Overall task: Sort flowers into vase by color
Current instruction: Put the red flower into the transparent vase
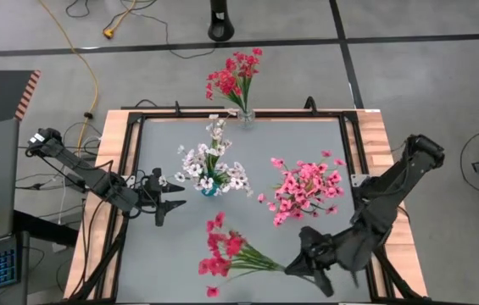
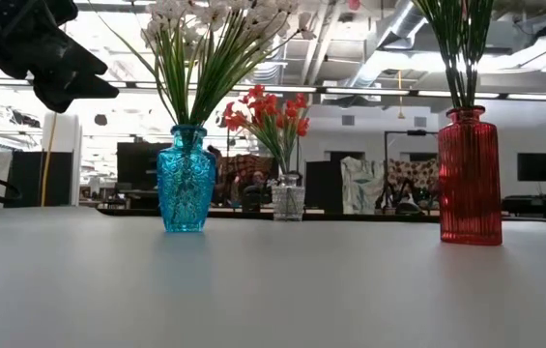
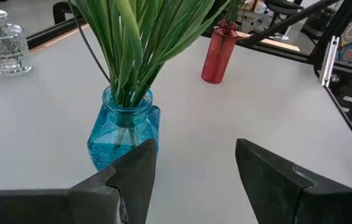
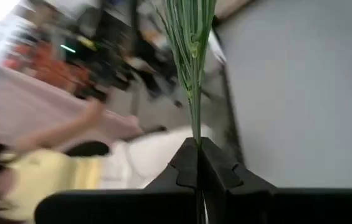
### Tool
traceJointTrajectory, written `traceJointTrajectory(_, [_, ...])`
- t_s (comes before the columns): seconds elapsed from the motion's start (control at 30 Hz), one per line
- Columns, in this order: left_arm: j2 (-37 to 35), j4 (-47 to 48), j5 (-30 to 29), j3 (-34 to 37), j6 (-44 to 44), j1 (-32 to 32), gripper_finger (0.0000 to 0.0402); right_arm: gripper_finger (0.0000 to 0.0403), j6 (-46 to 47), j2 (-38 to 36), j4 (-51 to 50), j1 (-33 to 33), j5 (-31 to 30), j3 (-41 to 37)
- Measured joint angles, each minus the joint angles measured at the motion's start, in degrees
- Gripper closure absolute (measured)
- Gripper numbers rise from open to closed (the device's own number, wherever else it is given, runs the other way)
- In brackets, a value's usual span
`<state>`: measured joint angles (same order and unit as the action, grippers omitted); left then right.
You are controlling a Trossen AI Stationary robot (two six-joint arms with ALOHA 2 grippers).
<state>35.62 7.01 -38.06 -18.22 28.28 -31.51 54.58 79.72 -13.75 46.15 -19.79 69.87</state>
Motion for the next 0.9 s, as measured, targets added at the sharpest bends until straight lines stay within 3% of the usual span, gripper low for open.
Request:
traceJointTrajectory(0.2, [0.00,0.01,0.02,0.00,0.00,-0.02,0.0194,0.0370,-8.48,-5.27,11.50,0.07,0.13,0.00])
traceJointTrajectory(0.57, [0.00,-1.04,-0.01,0.00,0.00,0.00,0.0194,0.0370,-25.13,-14.09,14.92,-4.06,-2.77,0.02])
traceJointTrajectory(0.9, [-0.10,-4.12,1.02,-0.03,-2.55,0.00,0.0194,0.0371,-54.86,-19.40,23.91,-13.57,2.31,0.04])
